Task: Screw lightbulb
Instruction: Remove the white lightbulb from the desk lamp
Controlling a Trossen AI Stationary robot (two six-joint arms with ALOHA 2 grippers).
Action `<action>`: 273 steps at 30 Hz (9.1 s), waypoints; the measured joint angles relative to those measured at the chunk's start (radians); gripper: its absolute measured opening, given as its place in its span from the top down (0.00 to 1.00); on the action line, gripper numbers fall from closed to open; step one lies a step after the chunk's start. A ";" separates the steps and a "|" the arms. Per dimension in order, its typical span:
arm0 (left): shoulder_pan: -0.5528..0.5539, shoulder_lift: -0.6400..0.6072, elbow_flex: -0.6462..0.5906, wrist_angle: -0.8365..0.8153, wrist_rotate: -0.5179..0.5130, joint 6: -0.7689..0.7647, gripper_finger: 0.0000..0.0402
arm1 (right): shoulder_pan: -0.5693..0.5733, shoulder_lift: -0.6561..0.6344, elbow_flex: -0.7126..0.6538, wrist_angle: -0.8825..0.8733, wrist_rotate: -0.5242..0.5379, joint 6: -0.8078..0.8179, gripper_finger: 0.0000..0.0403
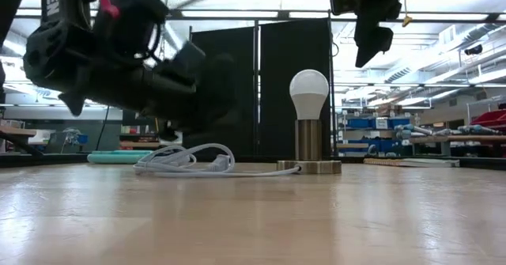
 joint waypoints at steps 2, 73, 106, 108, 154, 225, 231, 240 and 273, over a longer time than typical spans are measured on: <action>0.022 0.001 0.007 -0.077 0.074 -0.030 0.33 | -0.001 0.000 0.000 0.000 0.000 -0.001 0.14; 0.148 0.099 0.168 -0.137 0.357 0.196 0.35 | -0.120 -0.022 0.000 -0.073 -0.010 -0.121 0.14; 0.142 0.098 0.224 -0.211 0.445 0.199 0.35 | -0.169 -0.013 0.000 0.033 -0.074 -0.034 0.14; 0.149 0.098 0.244 -0.244 0.432 0.199 0.35 | -0.169 -0.013 0.000 0.033 -0.074 -0.033 0.14; 0.172 0.244 0.429 -0.304 0.420 0.212 0.53 | 0.145 0.237 0.129 -0.032 0.140 -0.088 0.13; 0.171 0.243 0.428 -0.309 0.417 0.159 0.53 | 0.104 0.486 0.165 0.147 0.206 -0.088 0.34; 0.171 0.243 0.428 -0.309 0.417 0.159 0.53 | 0.103 0.486 0.164 0.155 0.191 -0.105 0.38; 0.171 0.243 0.428 -0.309 0.418 0.162 0.53 | 0.102 0.486 0.164 0.159 0.134 -0.263 0.36; 0.153 0.244 0.428 -0.308 0.465 0.195 0.53 | 0.090 0.484 0.164 0.125 0.085 -1.169 0.35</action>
